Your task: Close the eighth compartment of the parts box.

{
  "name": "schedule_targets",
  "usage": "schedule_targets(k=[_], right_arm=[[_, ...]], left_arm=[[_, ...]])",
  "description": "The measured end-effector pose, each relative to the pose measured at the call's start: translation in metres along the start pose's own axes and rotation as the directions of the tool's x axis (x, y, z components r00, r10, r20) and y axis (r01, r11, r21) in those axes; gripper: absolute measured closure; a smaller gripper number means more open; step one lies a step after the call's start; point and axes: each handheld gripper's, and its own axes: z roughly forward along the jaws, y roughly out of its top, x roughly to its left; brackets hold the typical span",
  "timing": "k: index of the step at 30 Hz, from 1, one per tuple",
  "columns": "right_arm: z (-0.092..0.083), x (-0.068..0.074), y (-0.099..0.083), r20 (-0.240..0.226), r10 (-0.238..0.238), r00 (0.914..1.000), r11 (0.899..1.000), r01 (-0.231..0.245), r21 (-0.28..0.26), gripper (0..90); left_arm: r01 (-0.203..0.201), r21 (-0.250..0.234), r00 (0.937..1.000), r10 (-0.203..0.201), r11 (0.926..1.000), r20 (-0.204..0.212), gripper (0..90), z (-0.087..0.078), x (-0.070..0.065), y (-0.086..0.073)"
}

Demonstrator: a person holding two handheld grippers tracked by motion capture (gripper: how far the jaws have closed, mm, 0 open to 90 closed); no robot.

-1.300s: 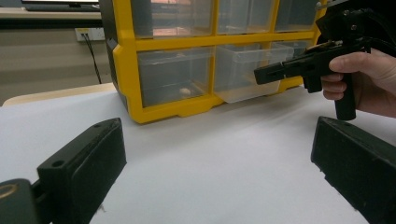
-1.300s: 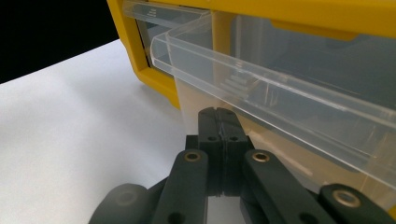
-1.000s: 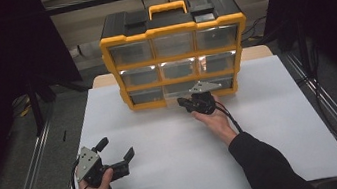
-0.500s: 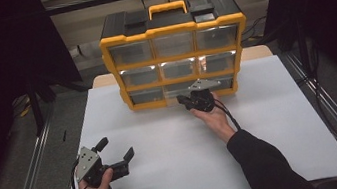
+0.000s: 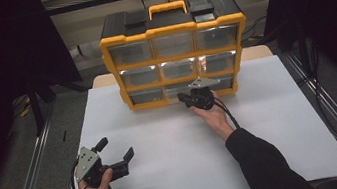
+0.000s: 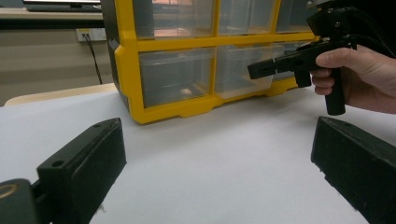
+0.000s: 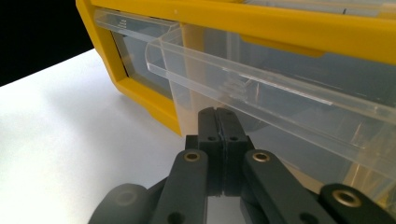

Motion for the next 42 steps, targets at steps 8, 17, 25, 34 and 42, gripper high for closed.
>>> schedule_targets(k=[8, 17, 25, 34, 42], right_arm=[[0.0026, -0.0012, 0.0015, 0.018, -0.004, 0.9998, 1.000, 0.004, -0.005, 89.6], [0.0047, -0.0025, 0.0014, 0.034, -0.001, 0.9994, 1.000, 0.001, -0.015, 89.6], [0.0064, -0.0044, 0.0005, 0.045, 0.013, 0.9989, 1.000, -0.012, -0.018, 89.7], [0.0068, -0.0077, 0.0013, 0.062, 0.017, 0.9979, 1.000, -0.015, -0.020, 89.6], [0.0072, -0.0098, 0.0054, 0.080, 0.008, 0.9967, 1.000, -0.006, -0.031, 89.7]], left_arm=[[0.010, -0.007, 1.0000, -0.010, 0.9999, -0.001, 2.9, 0.0002, -0.0004, -0.0002], [0.006, -0.003, 1.0000, -0.006, 1.0000, 0.002, 2.9, 0.0000, -0.0005, -0.0003], [0.009, -0.003, 1.0000, -0.009, 1.0000, 0.002, 2.9, -0.0001, -0.0004, -0.0004], [0.009, -0.003, 1.0000, -0.009, 1.0000, 0.004, 2.9, 0.0001, -0.0004, -0.0004], [0.011, -0.002, 0.9999, -0.011, 0.9999, 0.004, 2.9, 0.0003, 0.0001, -0.0009]])
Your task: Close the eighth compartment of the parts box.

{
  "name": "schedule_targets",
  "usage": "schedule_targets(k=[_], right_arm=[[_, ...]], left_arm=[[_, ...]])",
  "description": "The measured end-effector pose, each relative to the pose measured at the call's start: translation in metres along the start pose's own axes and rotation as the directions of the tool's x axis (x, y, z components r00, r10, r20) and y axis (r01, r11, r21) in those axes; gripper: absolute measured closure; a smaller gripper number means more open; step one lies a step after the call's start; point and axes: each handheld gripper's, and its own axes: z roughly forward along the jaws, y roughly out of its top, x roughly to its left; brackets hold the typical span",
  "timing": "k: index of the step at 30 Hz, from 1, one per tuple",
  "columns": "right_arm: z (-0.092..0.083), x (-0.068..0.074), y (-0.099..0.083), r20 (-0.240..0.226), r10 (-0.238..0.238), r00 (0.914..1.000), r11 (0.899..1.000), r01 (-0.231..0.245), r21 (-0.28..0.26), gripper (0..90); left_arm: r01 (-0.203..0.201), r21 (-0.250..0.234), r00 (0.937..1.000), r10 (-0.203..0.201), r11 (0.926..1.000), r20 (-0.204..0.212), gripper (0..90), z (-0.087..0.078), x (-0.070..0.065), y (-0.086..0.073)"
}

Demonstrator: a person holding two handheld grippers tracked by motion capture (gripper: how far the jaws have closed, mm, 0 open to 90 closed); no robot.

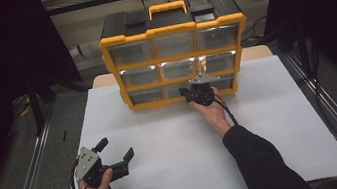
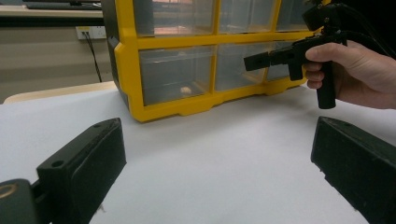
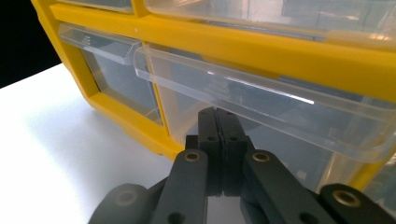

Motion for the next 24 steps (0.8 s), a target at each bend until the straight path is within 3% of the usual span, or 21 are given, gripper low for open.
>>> schedule_targets(k=[18, 24], right_arm=[[0.0028, -0.0048, 0.0014, 0.013, -0.008, 0.9999, 1.000, 0.008, 0.007, 90.0], [-0.0020, -0.0044, 0.0007, -0.010, -0.013, 0.9999, 1.000, 0.013, 0.027, 86.8]], left_arm=[[0.002, 0.002, 1.0000, -0.002, 1.0000, 0.000, 2.9, 0.0019, -0.0010, 0.0007], [0.002, 0.003, 1.0000, -0.002, 1.0000, -0.009, 3.0, 0.0039, -0.0015, 0.0008]])
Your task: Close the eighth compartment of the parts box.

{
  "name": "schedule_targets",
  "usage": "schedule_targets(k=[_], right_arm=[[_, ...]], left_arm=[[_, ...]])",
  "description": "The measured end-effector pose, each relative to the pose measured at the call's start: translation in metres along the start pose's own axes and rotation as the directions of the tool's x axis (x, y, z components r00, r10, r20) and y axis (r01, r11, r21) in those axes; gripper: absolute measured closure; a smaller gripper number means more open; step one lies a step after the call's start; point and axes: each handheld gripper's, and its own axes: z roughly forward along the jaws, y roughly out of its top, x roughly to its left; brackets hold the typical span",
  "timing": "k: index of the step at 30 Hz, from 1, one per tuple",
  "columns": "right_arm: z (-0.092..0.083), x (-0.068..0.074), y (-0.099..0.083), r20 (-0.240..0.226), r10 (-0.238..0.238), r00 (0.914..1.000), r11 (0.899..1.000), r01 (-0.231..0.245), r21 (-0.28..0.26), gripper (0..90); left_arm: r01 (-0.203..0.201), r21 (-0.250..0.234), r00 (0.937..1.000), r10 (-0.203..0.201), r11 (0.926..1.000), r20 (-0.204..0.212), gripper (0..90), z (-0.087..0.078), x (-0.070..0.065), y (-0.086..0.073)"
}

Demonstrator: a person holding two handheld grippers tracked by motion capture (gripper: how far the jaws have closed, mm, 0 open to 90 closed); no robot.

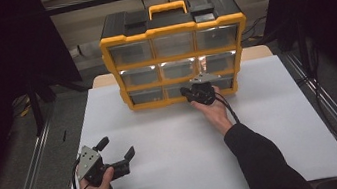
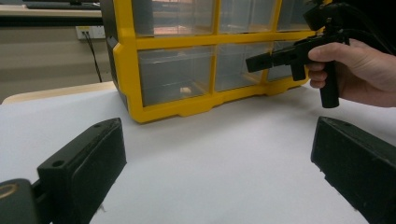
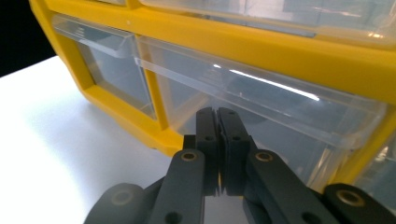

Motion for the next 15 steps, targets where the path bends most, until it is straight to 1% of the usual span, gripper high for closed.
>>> schedule_targets(k=[2, 5, 6, 7, 9, 11, 12, 13, 14, 15], right_arm=[[-0.003, 0.000, 0.000, -0.022, 0.002, 0.9998, 1.000, -0.002, -0.005, 84.6], [-0.008, 0.001, -0.001, -0.026, 0.002, 0.9997, 1.000, -0.002, -0.007, 80.0], [-0.009, 0.001, -0.002, -0.037, 0.002, 0.9993, 1.000, -0.003, -0.011, 78.7], [-0.010, 0.002, -0.002, -0.041, 0.004, 0.9992, 1.000, -0.005, -0.013, 77.6], [-0.013, 0.003, -0.004, -0.063, 0.011, 0.9980, 1.000, -0.012, -0.019, 72.2], [-0.015, 0.003, -0.006, -0.071, 0.014, 0.9974, 1.000, -0.015, -0.018, 66.4], [-0.017, 0.003, -0.007, -0.084, 0.021, 0.9963, 1.000, -0.022, -0.015, 64.1], [-0.019, 0.003, -0.008, -0.092, 0.027, 0.9954, 0.999, -0.029, -0.021, 59.7], [-0.020, 0.003, -0.009, -0.101, 0.033, 0.9944, 0.999, -0.035, -0.020, 56.0], [-0.022, 0.002, -0.010, -0.106, 0.034, 0.9938, 0.999, -0.036, -0.016, 50.0]], left_arm=[[-0.006, 0.009, 1.0000, 0.006, 0.9999, -0.002, 2.9, -0.001, 0.000, 0.000], [-0.001, 0.005, 1.0000, 0.001, 1.0000, -0.005, 2.9, -0.002, 0.000, -0.001], [-0.002, 0.002, 1.0000, 0.002, 1.0000, 0.002, 2.9, -0.002, 0.000, -0.001], [-0.002, 0.001, 1.0000, 0.002, 1.0000, -0.001, 2.9, -0.003, 0.000, -0.001], [-0.003, 0.000, 1.0000, 0.003, 1.0000, 0.001, 3.0, -0.003, 0.000, -0.001], [-0.008, 0.003, 1.0000, 0.008, 1.0000, 0.000, 3.0, -0.004, 0.000, -0.001], [-0.010, 0.003, 0.9999, 0.010, 0.9999, -0.008, 2.9, -0.004, 0.000, -0.001], [-0.010, 0.007, 0.9999, 0.010, 0.9999, -0.003, 3.0, -0.005, 0.000, -0.001], [-0.012, 0.004, 0.9999, 0.012, 0.9999, -0.011, 3.0, -0.006, 0.000, -0.001], [-0.008, 0.000, 1.0000, 0.008, 1.0000, -0.002, 2.9, -0.006, 0.001, -0.001]])
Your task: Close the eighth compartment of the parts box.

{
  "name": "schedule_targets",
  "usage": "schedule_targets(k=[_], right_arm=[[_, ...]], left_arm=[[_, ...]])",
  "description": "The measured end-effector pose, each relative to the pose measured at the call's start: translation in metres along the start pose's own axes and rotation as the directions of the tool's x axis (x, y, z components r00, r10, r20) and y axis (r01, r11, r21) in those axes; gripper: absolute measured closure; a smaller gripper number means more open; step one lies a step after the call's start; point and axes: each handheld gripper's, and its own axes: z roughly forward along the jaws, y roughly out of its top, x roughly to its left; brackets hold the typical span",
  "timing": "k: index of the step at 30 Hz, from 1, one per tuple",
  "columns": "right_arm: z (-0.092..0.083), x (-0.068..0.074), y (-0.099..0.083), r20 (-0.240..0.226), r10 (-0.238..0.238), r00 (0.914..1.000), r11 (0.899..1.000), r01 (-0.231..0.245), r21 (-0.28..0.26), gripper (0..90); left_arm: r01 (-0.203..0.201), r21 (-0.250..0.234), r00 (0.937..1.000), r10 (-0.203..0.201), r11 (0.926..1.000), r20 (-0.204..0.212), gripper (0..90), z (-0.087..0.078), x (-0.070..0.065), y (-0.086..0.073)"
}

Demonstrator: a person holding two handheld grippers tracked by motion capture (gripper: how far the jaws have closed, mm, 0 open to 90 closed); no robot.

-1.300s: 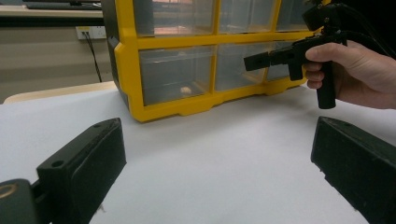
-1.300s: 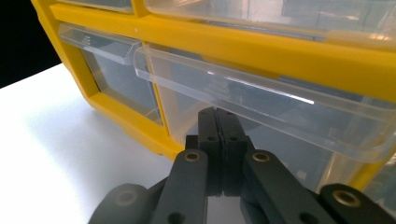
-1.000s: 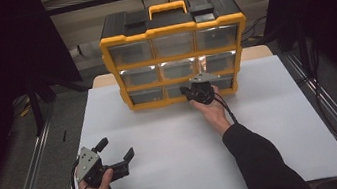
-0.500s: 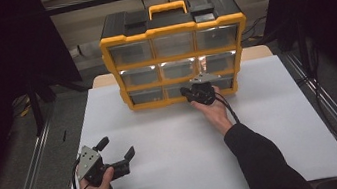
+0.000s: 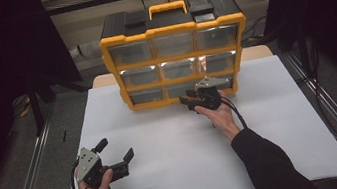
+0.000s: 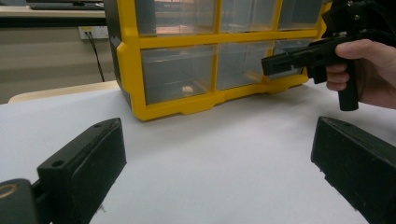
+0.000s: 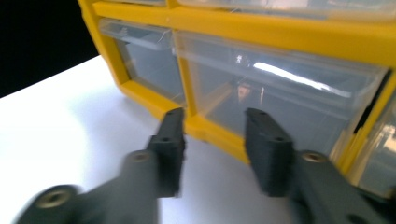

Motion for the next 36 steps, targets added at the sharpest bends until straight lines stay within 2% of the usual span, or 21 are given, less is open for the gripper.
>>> schedule_targets(k=[3, 8, 11, 12, 16, 23, 27, 32, 36], right_arm=[[-0.006, 0.000, -0.003, 0.001, -0.002, 1.0000, 1.000, 0.002, -0.003, 33.8], [-0.018, -0.003, -0.001, 0.001, 0.024, 0.9997, 0.999, -0.024, -0.023, 11.8], [-0.028, -0.005, 0.000, -0.027, 0.007, 0.9996, 1.000, -0.008, -0.026, 4.4], [-0.031, -0.005, 0.000, -0.016, 0.007, 0.9999, 1.000, -0.008, -0.028, 1.1], [-0.042, -0.010, 0.001, 0.003, 0.006, 1.0000, 0.999, -0.006, -0.042, 0.3], [-0.063, -0.017, -0.004, 0.028, 0.021, 0.9994, 0.999, -0.020, -0.029, 1.1], [-0.081, -0.020, -0.006, 0.055, -0.006, 0.9985, 0.999, 0.008, -0.035, 1.5], [-0.100, -0.023, -0.008, 0.077, 0.004, 0.9971, 0.998, 0.001, -0.063, 2.1], [-0.113, -0.024, -0.013, 0.092, -0.008, 0.9957, 0.997, 0.015, -0.071, 2.9]], left_arm=[[0.002, -0.003, 1.0000, -0.002, 1.0000, -0.001, 3.1, -0.001, 0.000, 0.000], [0.002, -0.001, 1.0000, -0.003, 1.0000, -0.003, 3.1, -0.002, 0.000, -0.001], [0.010, -0.003, 0.9999, -0.010, 0.9999, -0.008, 3.1, -0.003, 0.000, -0.001], [0.008, 0.000, 0.9999, -0.008, 1.0000, -0.008, 3.1, -0.002, 0.000, -0.001], [0.011, 0.001, 0.9999, -0.011, 0.9999, -0.007, 3.1, -0.002, -0.001, -0.001], [0.003, 0.001, 1.0000, -0.003, 1.0000, -0.001, 3.1, -0.002, 0.001, -0.001], [0.007, 0.002, 1.0000, -0.007, 1.0000, 0.001, 3.1, -0.001, 0.000, -0.001], [0.007, 0.007, 1.0000, -0.007, 0.9999, 0.001, 3.1, 0.000, 0.000, 0.000], [0.012, 0.004, 0.9999, -0.012, 0.9999, 0.007, 3.1, 0.001, 0.001, -0.001]])
